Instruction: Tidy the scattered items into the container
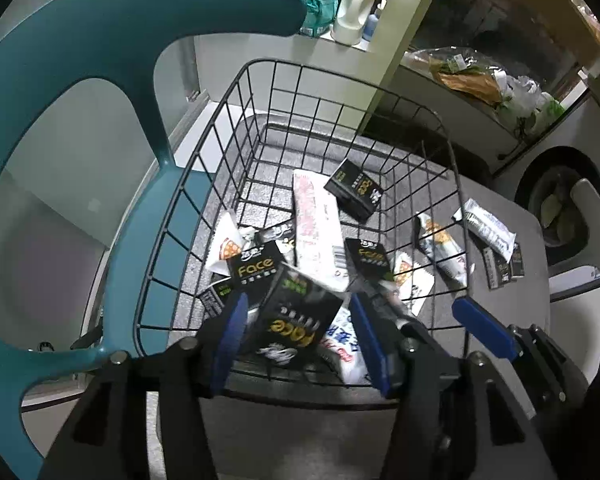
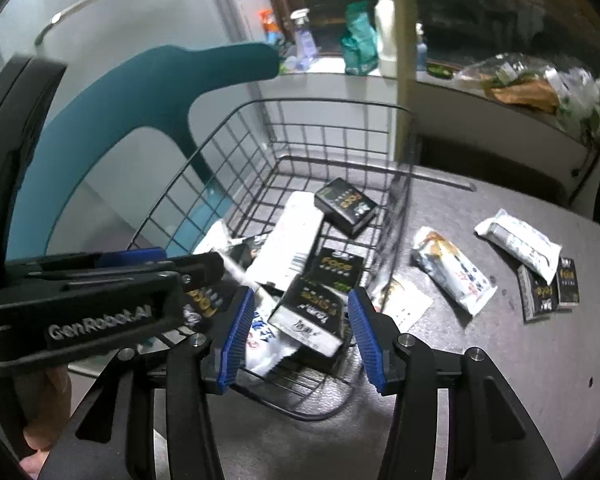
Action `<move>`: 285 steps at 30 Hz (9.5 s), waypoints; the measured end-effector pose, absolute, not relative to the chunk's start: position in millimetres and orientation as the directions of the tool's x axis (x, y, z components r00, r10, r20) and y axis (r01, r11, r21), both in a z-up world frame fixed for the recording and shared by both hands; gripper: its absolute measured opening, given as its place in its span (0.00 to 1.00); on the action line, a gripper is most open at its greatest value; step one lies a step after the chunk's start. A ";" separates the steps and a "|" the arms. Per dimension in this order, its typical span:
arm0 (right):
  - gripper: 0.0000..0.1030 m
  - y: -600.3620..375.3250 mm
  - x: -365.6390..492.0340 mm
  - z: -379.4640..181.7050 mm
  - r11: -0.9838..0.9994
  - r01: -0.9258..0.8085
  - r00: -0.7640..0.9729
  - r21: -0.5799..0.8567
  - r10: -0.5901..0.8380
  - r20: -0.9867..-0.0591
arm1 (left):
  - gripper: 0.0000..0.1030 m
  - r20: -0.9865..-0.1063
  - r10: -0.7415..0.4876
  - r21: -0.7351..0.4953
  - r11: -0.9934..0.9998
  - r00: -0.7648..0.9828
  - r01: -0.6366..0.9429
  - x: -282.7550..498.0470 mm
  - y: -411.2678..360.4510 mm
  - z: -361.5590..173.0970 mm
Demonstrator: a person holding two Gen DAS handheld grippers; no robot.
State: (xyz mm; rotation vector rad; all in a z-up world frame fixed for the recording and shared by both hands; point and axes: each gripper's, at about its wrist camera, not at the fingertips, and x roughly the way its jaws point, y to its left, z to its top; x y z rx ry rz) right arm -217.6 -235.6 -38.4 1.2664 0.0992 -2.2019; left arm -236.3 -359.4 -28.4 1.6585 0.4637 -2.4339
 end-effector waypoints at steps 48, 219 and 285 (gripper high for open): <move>0.55 -72.1 -441.4 -143.1 -0.984 0.036 -0.529 0.173 -0.166 -0.833 | 0.59 -0.960 0.017 -0.087 -0.967 -0.278 0.240 -414.2 -171.5 -117.0; 0.47 -271.3 -215.6 -17.2 -0.756 0.613 -0.376 0.232 -0.537 -0.756 | 0.37 -0.940 -0.002 -0.136 -0.915 -0.342 0.380 -226.3 -369.6 -31.3; 0.37 -37.3 -280.5 -155.0 -0.959 0.221 -0.372 0.178 -0.251 -0.894 | 0.58 -0.982 0.132 -0.143 -0.987 -0.131 0.076 -256.6 -152.7 -111.2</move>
